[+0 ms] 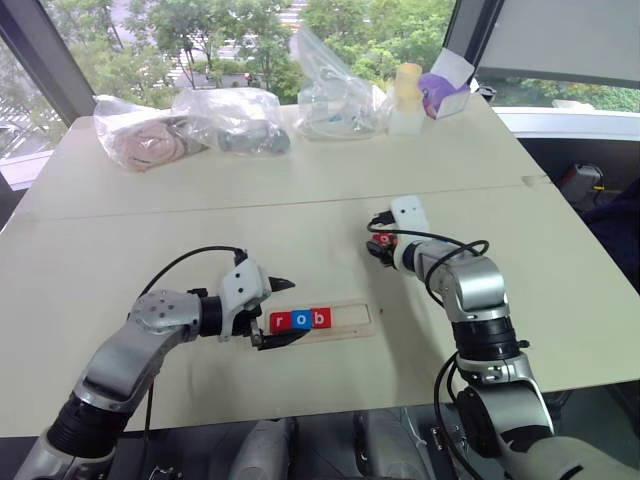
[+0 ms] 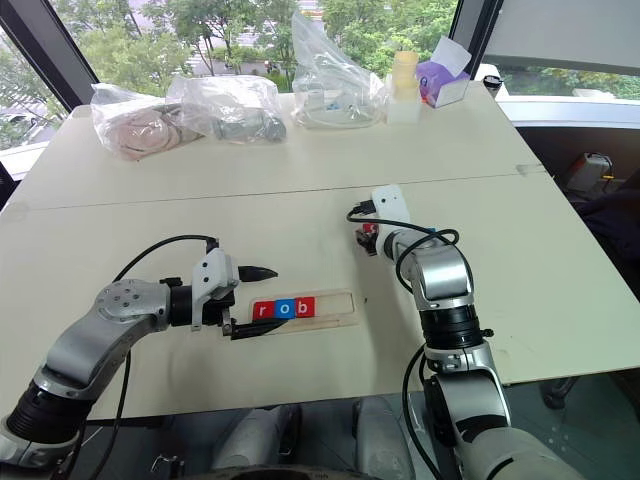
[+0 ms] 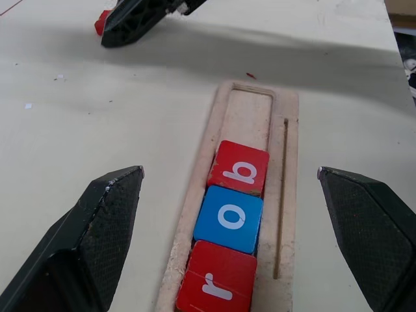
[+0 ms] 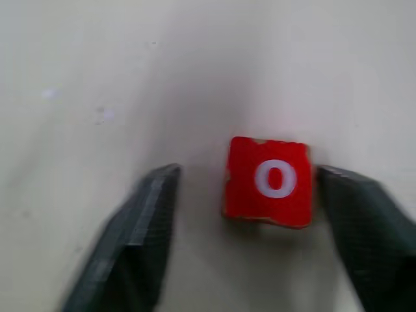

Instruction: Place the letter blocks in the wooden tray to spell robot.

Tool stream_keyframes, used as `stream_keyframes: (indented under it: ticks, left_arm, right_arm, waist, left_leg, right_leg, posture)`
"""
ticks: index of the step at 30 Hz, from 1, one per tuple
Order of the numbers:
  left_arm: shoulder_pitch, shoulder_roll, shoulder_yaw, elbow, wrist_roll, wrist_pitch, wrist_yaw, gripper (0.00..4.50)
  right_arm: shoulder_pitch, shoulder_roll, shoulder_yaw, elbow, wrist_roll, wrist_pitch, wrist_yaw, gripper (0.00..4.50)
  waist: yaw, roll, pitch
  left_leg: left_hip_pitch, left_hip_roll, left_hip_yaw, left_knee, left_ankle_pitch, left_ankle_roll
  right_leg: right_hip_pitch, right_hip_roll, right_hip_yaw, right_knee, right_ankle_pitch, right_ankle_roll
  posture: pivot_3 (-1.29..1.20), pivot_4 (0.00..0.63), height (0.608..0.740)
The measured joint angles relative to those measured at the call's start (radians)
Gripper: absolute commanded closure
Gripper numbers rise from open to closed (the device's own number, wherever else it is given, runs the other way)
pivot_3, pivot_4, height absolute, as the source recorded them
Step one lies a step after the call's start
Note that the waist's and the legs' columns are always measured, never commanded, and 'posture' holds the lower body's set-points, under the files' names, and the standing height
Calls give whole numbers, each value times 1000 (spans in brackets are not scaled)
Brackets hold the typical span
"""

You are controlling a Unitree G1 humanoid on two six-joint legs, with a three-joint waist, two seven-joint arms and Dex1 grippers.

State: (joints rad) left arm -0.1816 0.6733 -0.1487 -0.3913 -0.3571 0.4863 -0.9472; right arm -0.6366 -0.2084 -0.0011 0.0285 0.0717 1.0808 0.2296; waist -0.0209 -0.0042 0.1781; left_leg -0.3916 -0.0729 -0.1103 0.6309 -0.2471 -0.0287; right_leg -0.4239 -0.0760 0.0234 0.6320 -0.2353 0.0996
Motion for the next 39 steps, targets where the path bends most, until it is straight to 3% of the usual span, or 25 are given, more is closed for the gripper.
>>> stream_keyframes:
  ticks: [1, 8, 16, 20, 37, 39]
  left_arm:
    - [0, -1, 0, 0, 0, 0, 2, 0]
    - [0, -3, -3, -4, 0, 0, 7, 0]
    - [19, 4, -2, -27, -3, 4, 12, 0]
    - [28, 5, 0, -43, -6, 7, 13, 0]
    - [18, 5, -3, -37, -8, 5, -12, 0]
    - [18, 5, -3, -33, -7, 4, -12, 0]
  right_arm:
    - [-1, 3, -5, 5, 1, -4, -4, 3357]
    - [43, -10, 14, -93, 2, 61, -14, 3347]
    - [294, -62, -8, -611, 68, 433, -1, 3347]
    - [404, -65, -35, -774, 101, 507, -4, 3347]
    - [473, -28, -87, -852, 178, 525, -86, 3347]
    - [475, -43, -87, -855, 194, 525, -86, 2314]
  waist:
    - [-1, 0, 0]
    - [2, 0, 0]
    - [8, 0, 0]
    - [8, 0, -1]
    - [8, 0, -1]
    - [8, 0, -1]
  left_leg:
    - [0, 0, 0, 0, 0, 0]
    - [0, 0, 0, 0, 0, 0]
    - [-1, 0, -1, 0, -1, 1]
    - [-1, 0, -1, 0, -1, 1]
    - [-1, 0, -1, 0, -1, 1]
    - [-1, 0, -1, 0, -1, 1]
  right_leg:
    - [0, 0, 0, 0, 0, 0]
    - [0, 0, 0, 0, 0, 0]
    - [0, -1, -1, -1, -1, 0]
    - [1, -1, -1, -1, -1, 0]
    - [1, -1, -1, -1, -1, 1]
    - [1, -1, -1, -1, -1, 1]
  posture:
    - [0, 150, 740]
    - [0, 150, 740]
    - [0, 150, 740]
    - [0, 150, 740]
    - [0, 150, 740]
    - [0, 150, 740]
